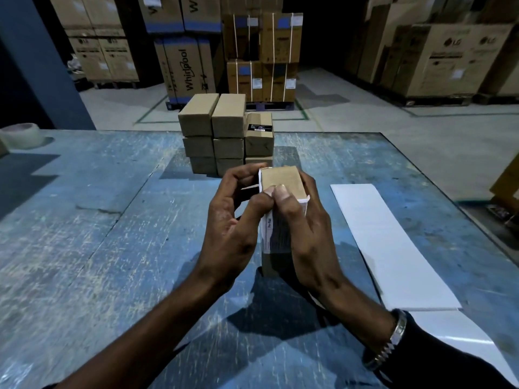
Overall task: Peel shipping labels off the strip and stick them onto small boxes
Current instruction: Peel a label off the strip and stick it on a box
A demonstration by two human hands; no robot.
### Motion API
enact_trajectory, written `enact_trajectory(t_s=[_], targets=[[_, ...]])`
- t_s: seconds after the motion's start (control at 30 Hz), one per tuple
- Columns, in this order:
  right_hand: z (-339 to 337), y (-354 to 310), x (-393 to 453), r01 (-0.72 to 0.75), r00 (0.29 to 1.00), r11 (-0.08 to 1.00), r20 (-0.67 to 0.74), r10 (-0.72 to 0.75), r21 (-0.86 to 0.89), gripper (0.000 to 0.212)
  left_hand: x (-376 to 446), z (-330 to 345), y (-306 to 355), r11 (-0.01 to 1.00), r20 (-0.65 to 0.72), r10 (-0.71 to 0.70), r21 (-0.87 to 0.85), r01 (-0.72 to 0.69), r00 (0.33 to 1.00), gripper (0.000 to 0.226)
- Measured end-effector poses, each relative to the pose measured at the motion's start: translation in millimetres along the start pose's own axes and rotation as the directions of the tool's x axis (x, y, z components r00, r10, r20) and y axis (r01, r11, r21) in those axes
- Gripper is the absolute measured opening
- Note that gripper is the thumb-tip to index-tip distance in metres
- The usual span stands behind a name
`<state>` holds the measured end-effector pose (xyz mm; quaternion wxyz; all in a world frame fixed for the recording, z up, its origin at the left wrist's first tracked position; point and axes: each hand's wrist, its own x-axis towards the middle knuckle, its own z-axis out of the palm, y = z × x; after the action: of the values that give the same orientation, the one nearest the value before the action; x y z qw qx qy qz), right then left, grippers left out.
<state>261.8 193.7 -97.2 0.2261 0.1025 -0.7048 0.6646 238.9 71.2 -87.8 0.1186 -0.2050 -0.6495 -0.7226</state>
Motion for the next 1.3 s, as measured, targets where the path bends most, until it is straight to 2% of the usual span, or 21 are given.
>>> enact_trajectory(t_s=[0.27,0.37,0.53,0.67,0.77,0.93,1.1,1.23,1.3], targets=[[0,0,3,-0.033,0.999,0.999,0.001,0.033,0.005,0.052,-2,2,0,0.998,-0.025,-0.002,0.065,0.004,1.000,0.023],[-1,0,4,-0.114,0.993,0.992,0.010,0.114,0.053,0.067,-2,5,1,0.996,-0.016,-0.062,0.056,0.063,0.998,0.034],[1,0,0,-0.151,0.988,0.974,0.062,0.142,0.171,0.073,-7,13,-1,0.979,-0.037,-0.203,-0.033,0.202,0.978,0.036],[5,1,-2,-0.194,0.981,0.957,0.053,0.187,0.217,0.063,-11,20,5,0.959,-0.105,-0.270,-0.124,0.256,0.957,0.032],[7,3,-4,-0.213,0.977,0.955,0.028,0.212,0.207,0.059,-14,23,5,0.965,-0.092,-0.248,-0.115,0.237,0.964,0.031],[5,2,-6,-0.287,0.958,0.906,0.071,0.279,0.311,0.059,-19,27,14,0.961,-0.029,-0.245,-0.140,0.239,0.969,0.030],[4,-3,-5,-0.251,0.967,0.946,0.001,0.256,0.206,0.059,-18,27,23,0.952,-0.018,-0.279,-0.134,0.274,0.960,0.031],[2,-8,-3,-0.103,0.994,0.994,-0.020,0.104,0.019,0.042,-11,25,21,0.970,-0.041,-0.240,-0.040,0.239,0.970,0.024],[1,-7,0,-0.127,0.991,0.991,-0.027,0.128,0.042,0.045,-10,23,18,0.974,0.006,-0.221,-0.037,0.221,0.975,0.034]])
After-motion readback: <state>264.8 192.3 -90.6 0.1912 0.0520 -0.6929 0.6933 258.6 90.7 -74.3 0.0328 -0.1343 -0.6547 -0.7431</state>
